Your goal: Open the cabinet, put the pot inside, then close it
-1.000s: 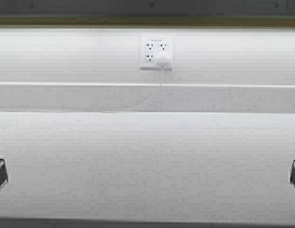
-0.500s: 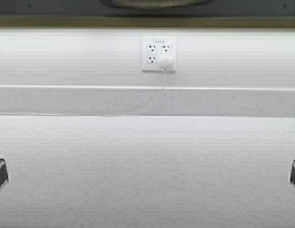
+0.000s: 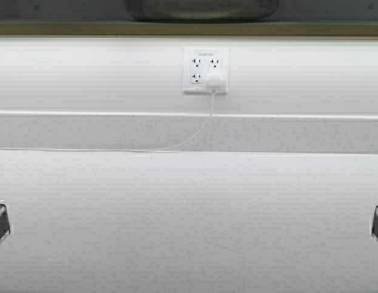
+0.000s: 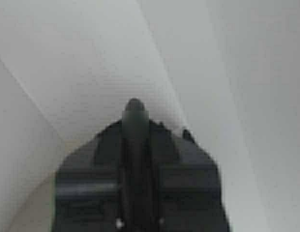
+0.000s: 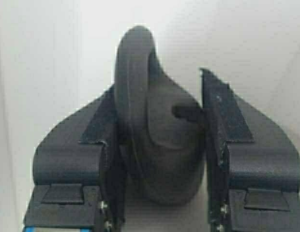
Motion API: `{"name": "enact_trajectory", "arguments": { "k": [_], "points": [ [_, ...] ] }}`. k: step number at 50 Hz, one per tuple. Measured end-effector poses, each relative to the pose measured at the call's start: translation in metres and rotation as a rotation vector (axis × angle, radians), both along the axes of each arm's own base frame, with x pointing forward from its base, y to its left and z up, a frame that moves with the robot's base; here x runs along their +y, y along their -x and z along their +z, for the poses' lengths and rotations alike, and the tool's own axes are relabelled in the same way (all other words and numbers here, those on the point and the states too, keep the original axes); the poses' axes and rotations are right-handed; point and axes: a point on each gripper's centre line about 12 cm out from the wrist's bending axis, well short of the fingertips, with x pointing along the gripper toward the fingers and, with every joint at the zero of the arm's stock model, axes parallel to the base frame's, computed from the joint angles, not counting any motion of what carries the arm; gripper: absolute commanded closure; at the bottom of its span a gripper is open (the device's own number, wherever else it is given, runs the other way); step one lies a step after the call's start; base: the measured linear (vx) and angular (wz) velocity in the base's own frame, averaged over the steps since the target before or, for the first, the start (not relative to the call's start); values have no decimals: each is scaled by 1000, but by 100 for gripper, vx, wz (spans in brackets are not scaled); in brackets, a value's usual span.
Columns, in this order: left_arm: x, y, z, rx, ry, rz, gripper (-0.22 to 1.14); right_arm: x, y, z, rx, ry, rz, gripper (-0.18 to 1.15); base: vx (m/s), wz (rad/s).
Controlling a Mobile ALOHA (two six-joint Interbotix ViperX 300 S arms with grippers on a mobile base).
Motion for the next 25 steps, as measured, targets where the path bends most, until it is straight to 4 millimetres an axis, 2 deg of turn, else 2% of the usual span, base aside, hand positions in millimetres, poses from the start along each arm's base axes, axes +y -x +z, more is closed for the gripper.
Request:
{"name": "enact_trajectory", "arguments": {
  "k": [3,5,11,14,16,21,25],
  "points": [
    [0,0,-1,-2,3,2,70,-1,1,-4,6,0,-1,70,2,-1],
    [1,0,-1,-6,7,6,58,-1,2,-6,9,2,-3,54,2,0],
    [2,1,-7,-26,21,20,12,-4,6,-11,-9,3,-18,10,1,0],
    [4,2,-10,-35,40,29,-12,-6,8,-15,-17,-14,-25,-5,1,-1],
    [4,2,-11,-39,62,34,-16,-6,10,-16,-20,-25,-27,-8,0,0],
    [4,3,-9,-73,131,42,-10,-8,11,-18,-36,-27,-38,-6,0,0],
    [2,4,-7,-91,161,39,-10,-8,12,-16,-44,-22,-38,-6,0,0]
  ]
}}
